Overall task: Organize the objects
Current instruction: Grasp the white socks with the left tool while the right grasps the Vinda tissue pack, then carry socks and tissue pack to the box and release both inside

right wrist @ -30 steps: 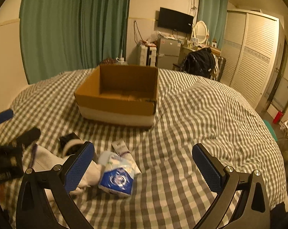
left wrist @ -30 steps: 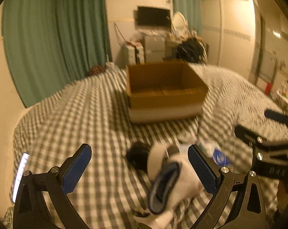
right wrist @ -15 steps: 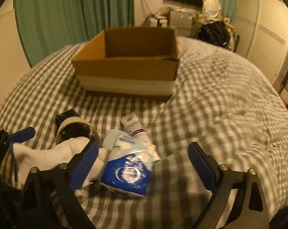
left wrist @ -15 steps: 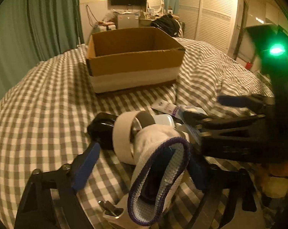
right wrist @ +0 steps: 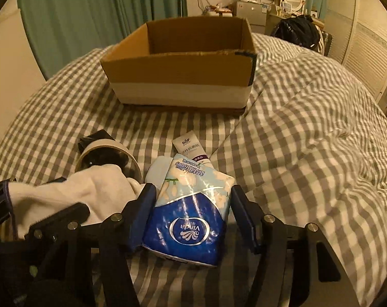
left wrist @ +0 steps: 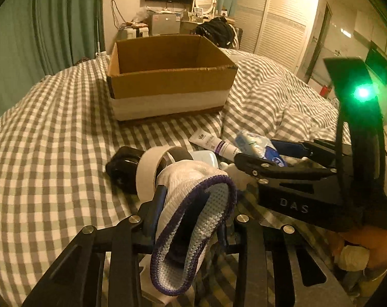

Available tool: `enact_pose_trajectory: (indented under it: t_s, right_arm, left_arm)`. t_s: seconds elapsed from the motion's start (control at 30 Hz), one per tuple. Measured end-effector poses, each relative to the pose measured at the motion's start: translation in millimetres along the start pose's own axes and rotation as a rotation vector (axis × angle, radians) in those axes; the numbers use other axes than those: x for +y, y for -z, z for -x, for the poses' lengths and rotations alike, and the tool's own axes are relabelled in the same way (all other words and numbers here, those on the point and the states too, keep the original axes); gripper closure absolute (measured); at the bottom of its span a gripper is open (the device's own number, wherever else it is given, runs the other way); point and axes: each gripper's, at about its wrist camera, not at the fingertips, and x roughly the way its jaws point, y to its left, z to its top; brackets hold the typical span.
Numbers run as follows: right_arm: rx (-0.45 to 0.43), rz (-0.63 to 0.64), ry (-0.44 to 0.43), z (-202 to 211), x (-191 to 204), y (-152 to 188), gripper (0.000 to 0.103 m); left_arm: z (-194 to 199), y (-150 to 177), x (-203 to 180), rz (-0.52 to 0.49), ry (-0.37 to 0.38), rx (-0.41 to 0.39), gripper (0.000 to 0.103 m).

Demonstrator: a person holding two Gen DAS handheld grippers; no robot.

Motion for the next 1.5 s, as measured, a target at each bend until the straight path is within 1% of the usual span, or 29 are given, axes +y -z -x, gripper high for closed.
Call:
enact_pose_trajectory:
  t_s: [0.23,0.3,0.43,0.67,0.83,0.93,1.03,1.17,1.27,1.37,1.5]
  right_arm:
    - [-0.073,0.020,0.022,35.2,6.5,-5.4,0.044]
    - [-0.099,0.025,0.020,47.4,8.1,-7.3,0.044]
    - [-0.155,0.047,0.018,74.1,12.8,-11.6,0.044]
    - [-0.242,0.078,0.007,111.6,17.3,-23.3,0.044]
    - [-0.290,0.084,-0.011,126.4,15.0,-49.1,0.044]
    - [-0.308,0.088,-0.030,129.4,13.0,-69.2,0.044]
    - [-0.331,0.089,-0.008,126.9,14.4,-93.1,0.044]
    - [-0.345,0.089,-0.005,117.8,14.7,-123.6,0.044]
    - [-0.345,0.089,-0.016,104.7,14.4,-147.9,0.044]
    - [-0.339,0.094,-0.015,86.6,13.8,-172.5,0.044]
    - [-0.333,0.094,-0.018,55.8,12.9,-203.5,0.044]
  left_arm:
    - [20.2,-3.3,-2.9,0.007,-0.042,-0.015,0.068]
    - [29.5,-6.8,-5.1,0.010,-0.066,-0.037,0.069]
    - [45.9,-14.0,-7.0,0.013,-0.082,-0.078,0.068]
    - [70.4,-45.4,-2.9,0.011,-0.110,-0.161,0.068]
    - [76.6,-79.1,4.6,0.013,-0.116,-0.209,0.069]
    - [73.1,-100.9,10.7,0.021,-0.091,-0.221,0.069]
    - [63.9,-127.9,18.2,0.023,-0.056,-0.226,0.068]
    - [47.5,-156.2,28.6,0.021,-0.063,-0.229,0.069]
    - [26.1,-177.0,41.8,0.027,-0.077,-0.214,0.068]
    - [-1.0,-197.3,56.5,0.035,-0.097,-0.200,0.068]
    - [-34.0,-217.2,67.1,0.011,-0.119,-0.186,0.068]
